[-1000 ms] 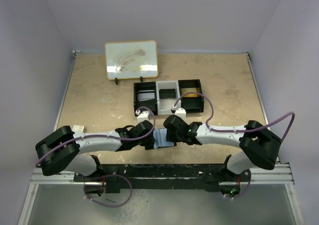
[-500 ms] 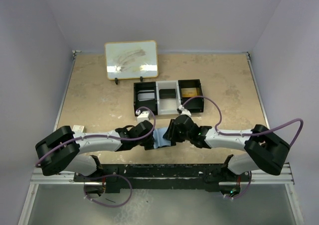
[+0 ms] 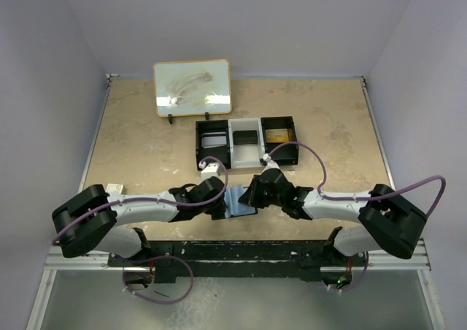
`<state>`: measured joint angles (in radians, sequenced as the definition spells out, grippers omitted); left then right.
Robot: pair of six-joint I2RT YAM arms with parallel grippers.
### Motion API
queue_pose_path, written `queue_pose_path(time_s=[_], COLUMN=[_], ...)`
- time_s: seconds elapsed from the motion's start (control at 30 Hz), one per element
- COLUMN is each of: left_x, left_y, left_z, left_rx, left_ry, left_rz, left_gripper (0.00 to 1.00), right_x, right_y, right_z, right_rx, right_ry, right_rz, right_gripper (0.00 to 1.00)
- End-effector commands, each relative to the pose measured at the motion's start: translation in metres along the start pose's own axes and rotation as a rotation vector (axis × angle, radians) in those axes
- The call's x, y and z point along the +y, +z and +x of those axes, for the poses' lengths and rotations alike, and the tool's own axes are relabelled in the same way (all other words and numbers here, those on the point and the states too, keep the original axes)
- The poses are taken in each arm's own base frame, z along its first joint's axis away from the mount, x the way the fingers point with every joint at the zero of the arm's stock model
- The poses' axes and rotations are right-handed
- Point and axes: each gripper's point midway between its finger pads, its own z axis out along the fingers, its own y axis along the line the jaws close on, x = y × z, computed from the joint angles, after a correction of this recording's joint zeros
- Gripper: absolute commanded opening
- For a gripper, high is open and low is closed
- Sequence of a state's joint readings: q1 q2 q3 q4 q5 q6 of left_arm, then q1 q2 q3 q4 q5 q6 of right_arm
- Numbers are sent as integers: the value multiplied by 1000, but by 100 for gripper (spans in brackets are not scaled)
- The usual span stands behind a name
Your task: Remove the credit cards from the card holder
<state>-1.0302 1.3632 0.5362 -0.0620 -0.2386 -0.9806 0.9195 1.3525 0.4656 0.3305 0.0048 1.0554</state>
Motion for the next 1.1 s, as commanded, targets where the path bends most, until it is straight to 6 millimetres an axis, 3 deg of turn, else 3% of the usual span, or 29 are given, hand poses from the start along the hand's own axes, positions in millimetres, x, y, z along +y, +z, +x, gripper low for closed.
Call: queue_pose_path(time_s=[0.0,0.2,0.33,0.43,0.6,0.67,0.7,0.83,0.97,1.07], left_x=[-7,-9,-10,-12,-9,-8,-7,-2,-1,-3], left_y=[0,-1,-1,-2,-6,-9,-11,-20,-25,-25], left_z=[-7,-8,-10,-11,-13,-16,-18,-28,-32,-32], left_rx=[-18,-22,-25,-26,-28,-39,-47,-82,-97,-92], left_ry=[24,26,28,29,32,33,34,42,45,43], left_rz=[8,9,9,11,1,-7,-12,-40,-47,-48], left_gripper=[0,0,0,0,0,0,0,0,0,0], right_x=[18,50,51,37,-8,-35,-43,-59,-42,-2], right_y=[3,-12,-14,-8,-7,-16,-21,-44,-59,-55], right_z=[-6,-12,-10,-8,-23,-29,-32,-44,-63,-69], right_rx=[1,-3,40,47,-20,-60,-76,-132,-188,-173], right_ry=[-7,0,19,36,26,22,15,-16,-73,-160], right_rz=[-65,-279,-343,-283,16,170,217,330,288,117], right_gripper=[0,0,2,3,7,15,24,34,38,34])
